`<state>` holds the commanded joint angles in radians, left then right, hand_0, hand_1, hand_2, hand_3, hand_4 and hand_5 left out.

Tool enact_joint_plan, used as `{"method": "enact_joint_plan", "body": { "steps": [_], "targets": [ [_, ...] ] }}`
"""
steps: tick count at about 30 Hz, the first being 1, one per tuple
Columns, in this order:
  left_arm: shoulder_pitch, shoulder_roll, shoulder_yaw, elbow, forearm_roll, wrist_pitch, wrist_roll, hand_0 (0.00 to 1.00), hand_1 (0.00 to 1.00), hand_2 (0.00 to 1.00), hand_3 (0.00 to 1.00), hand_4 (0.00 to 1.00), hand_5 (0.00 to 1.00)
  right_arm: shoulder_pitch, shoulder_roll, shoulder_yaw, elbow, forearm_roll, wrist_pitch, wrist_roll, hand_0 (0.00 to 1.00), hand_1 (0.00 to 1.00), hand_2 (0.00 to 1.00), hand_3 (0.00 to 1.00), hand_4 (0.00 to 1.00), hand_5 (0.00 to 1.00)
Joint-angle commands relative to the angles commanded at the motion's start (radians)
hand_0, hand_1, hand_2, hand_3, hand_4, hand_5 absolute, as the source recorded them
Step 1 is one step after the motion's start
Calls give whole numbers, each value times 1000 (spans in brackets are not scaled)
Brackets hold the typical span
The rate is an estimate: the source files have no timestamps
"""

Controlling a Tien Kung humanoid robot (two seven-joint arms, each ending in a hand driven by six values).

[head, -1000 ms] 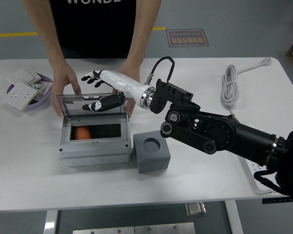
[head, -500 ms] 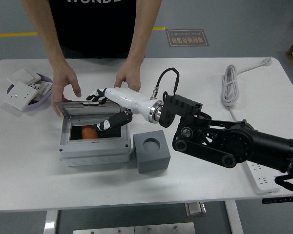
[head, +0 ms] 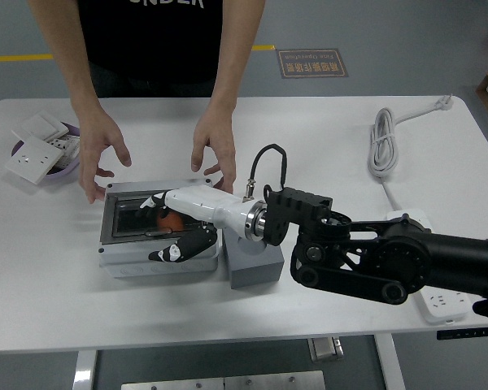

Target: Pick up the cylinder from the cube,place it in the box,flap close box

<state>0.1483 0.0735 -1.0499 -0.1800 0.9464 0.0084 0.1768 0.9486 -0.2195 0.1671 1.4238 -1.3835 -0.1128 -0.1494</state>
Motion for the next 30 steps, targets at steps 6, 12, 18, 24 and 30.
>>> {"method": "enact_joint_plan", "body": {
  "steps": [6, 12, 18, 24, 30],
  "targets": [
    [1, -2, -4, 0, 5, 0, 1, 923, 852, 854, 951, 2, 2, -26, -37, 84, -7, -6, 4, 4, 804, 731, 769, 817, 633, 464],
    [6, -8, -2, 0, 4, 0, 3, 923, 852, 854, 951, 2, 2, -128, -125, 242, 24, -33, 2, 14, 810, 729, 771, 798, 560, 479],
    [8, -19, 1, 0, 3, -1, 6, 923, 852, 854, 951, 2, 2, -267, -160, 448, 13, -70, -43, 81, 813, 729, 769, 787, 515, 478],
    [15, -34, 2, 0, 14, -4, 11, 923, 852, 854, 951, 2, 2, -415, -133, 640, -24, -52, -88, 200, 805, 728, 763, 773, 531, 461],
    [13, -42, -8, 0, 42, -4, 14, 923, 852, 854, 951, 2, 2, -571, -101, 812, -40, 19, -94, 318, 792, 708, 747, 744, 559, 449]
  ]
}}
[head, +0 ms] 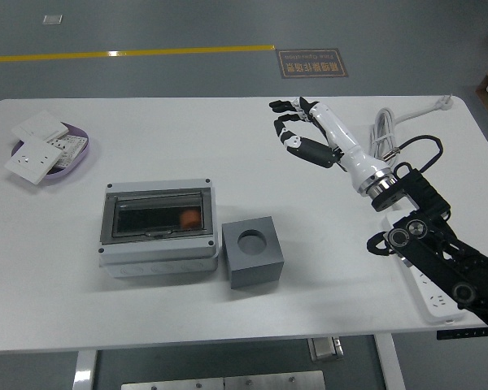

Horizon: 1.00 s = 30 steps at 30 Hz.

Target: Pick up the cylinder from the cube,place it in the box,flap close box

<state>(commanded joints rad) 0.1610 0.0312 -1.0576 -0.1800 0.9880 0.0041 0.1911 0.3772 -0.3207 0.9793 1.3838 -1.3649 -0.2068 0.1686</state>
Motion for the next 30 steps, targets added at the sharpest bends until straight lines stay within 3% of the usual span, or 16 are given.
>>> {"method": "enact_joint_plan", "body": {
  "steps": [2, 6, 10, 13, 14, 30],
  "targets": [
    [-1, -1, 6, 0, -9, 0, -1, 923, 852, 854, 951, 2, 2, -49, 16, 53, -3, 28, 4, 26, 790, 702, 725, 740, 606, 420],
    [1, 1, 19, 0, -33, 2, -6, 923, 852, 854, 951, 2, 2, -141, 56, 153, -12, 92, 17, 70, 790, 702, 725, 740, 606, 420],
    [4, 6, 23, 0, -50, 5, -6, 923, 852, 854, 951, 2, 2, -192, 84, 226, -20, 147, 36, 102, 787, 702, 711, 721, 664, 399],
    [1, 10, 28, 0, -70, 6, -9, 923, 852, 854, 951, 2, 2, -201, 98, 248, -28, 173, 50, 119, 787, 702, 711, 721, 664, 399],
    [-1, 12, 30, 0, -74, 7, -10, 923, 852, 854, 951, 2, 2, -202, 101, 251, -31, 178, 52, 122, 788, 701, 704, 721, 773, 365],
    [-10, 33, 21, 0, -69, 5, -13, 923, 852, 854, 951, 2, 2, -216, 106, 241, -47, 177, 54, 123, 792, 705, 705, 700, 826, 292]
  ]
}}
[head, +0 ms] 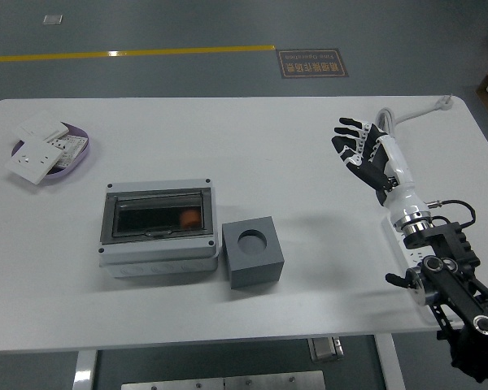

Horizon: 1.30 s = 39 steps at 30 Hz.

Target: Pick up the cylinder from the cube,place it in the box,flap close box

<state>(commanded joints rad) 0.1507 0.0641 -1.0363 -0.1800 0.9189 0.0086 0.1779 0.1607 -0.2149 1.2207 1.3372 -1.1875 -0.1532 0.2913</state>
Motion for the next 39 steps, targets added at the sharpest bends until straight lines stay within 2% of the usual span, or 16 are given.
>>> {"method": "enact_joint_plan", "body": {
  "steps": [5, 20, 39],
  "targets": [
    [-6, 7, -6, 0, 7, 0, 0, 923, 852, 854, 951, 2, 2, -6, -10, 8, 2, -9, -2, -3, 789, 709, 706, 696, 824, 287],
    [-7, 2, -18, 0, 15, 0, 0, 923, 852, 854, 951, 2, 2, -17, -5, 56, 13, -53, -9, -17, 801, 710, 707, 677, 795, 269],
    [-12, -1, -15, 0, 7, 0, -2, 923, 852, 854, 951, 2, 2, -25, -3, 83, 10, -32, -42, -8, 797, 700, 704, 674, 768, 252]
  ]
}}
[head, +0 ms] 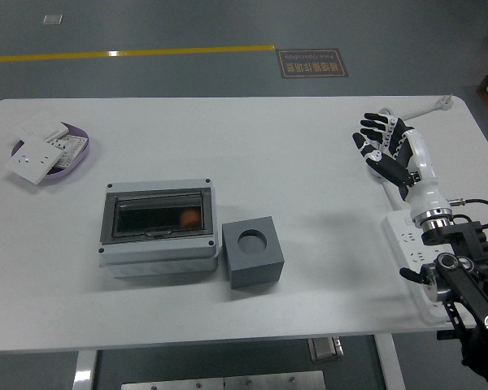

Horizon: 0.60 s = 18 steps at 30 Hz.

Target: Pick up the cylinder from the cube,place it in the box,flap close box

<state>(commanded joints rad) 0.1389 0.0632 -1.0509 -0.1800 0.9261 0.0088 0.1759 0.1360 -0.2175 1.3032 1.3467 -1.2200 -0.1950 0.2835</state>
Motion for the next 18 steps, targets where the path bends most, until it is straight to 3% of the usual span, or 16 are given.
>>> {"method": "enact_joint_plan", "body": {
  "steps": [18],
  "targets": [
    [-3, -14, -4, 0, 1, 1, -1, 923, 852, 854, 951, 2, 2, -3, 10, 17, 6, -2, -3, 1, 786, 693, 699, 669, 753, 239]
  ]
}}
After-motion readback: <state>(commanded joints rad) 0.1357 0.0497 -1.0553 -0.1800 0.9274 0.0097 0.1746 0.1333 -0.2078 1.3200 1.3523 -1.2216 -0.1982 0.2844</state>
